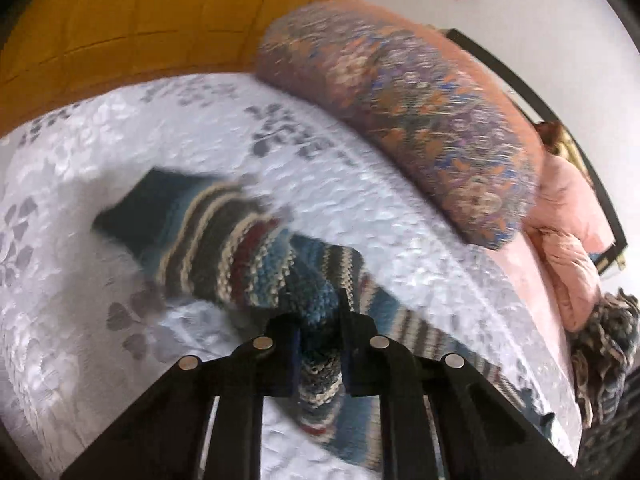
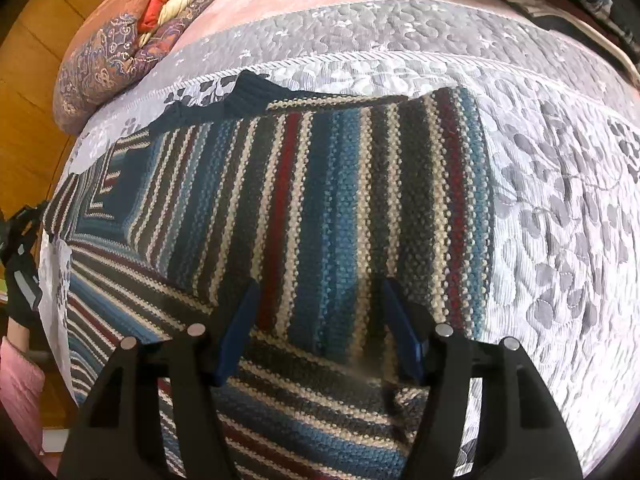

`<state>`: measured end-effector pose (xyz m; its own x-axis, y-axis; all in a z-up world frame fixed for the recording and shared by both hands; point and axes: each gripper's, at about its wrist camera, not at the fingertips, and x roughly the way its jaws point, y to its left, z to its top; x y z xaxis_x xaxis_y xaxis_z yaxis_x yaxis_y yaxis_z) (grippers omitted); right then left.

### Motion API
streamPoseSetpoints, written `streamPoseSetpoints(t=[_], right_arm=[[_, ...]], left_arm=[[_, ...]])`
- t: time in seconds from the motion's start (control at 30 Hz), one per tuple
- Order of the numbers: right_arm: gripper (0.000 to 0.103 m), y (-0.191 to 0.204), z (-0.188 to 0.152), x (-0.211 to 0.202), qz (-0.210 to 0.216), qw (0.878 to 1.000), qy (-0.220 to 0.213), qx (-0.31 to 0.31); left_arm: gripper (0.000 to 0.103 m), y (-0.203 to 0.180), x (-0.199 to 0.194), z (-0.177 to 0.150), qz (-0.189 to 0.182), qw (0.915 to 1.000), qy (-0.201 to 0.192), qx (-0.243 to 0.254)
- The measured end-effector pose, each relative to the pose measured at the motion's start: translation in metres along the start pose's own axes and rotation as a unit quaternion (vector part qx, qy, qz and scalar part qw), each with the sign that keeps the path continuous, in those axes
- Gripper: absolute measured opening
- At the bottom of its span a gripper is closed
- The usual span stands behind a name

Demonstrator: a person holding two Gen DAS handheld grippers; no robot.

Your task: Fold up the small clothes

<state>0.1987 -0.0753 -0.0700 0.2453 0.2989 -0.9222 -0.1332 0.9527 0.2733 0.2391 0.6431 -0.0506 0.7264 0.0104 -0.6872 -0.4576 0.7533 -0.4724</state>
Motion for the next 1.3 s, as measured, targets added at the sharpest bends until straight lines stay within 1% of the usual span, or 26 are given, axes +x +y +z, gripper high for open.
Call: streamPoseSetpoints(t=[0.17,0.3,0.4,0.6,0.73,0.8,0.87,1.03,1.17,1.3], right_arm=[[0.062,-0.001,0.001,-0.003,0.000,1.000,-0.002,0.000],[0.062,-0.002,0.002,-0.008,0.000,1.000,-0.007,0.003],[0.062,-0.002,0.003,-0.009,-0.001,1.000,-0.009,0.004],[0.062,-0.002,0.003,-0.010,-0.001,1.000,-0.009,0.004],[0.062,-0.002,0.003,-0.011,0.000,1.000,-0.010,0.004],[0.062,-0.001,0.003,-0.011,0.000,1.000,-0.010,0.003],[0.062,-0.002,0.003,-0.011,0.000,1.000,-0.010,0.003],[0.062,-0.004,0.004,-0.010,0.001,1.000,-0.007,0.004],[0.062,-0.003,0.004,-0.008,-0.001,1.000,-0.005,0.004],[0.062,0.000,0.005,-0.005,-0.001,1.000,-0.001,0.006]], left_arm=[[0.014,-0.045,-0.015,-0.013,-0.040,0.9987,-0.007,0.031],[0.014,-0.085,-0.028,-0.029,-0.082,0.9949,-0.006,0.059],[0.014,-0.125,-0.039,-0.049,-0.122,0.9885,0.002,0.089],[0.014,-0.188,-0.051,-0.093,-0.173,0.9742,0.020,0.144],[0.014,-0.221,-0.052,-0.121,-0.183,0.9659,0.017,0.182],[0.014,-0.233,-0.047,-0.137,-0.189,0.9622,0.029,0.194],[0.014,-0.239,-0.039,-0.153,-0.186,0.9598,0.043,0.205],[0.014,-0.241,-0.020,-0.181,-0.178,0.9559,0.078,0.220],[0.014,-0.236,-0.010,-0.194,-0.179,0.9525,0.101,0.225],[0.015,-0.230,0.004,-0.208,-0.176,0.9483,0.139,0.224]])
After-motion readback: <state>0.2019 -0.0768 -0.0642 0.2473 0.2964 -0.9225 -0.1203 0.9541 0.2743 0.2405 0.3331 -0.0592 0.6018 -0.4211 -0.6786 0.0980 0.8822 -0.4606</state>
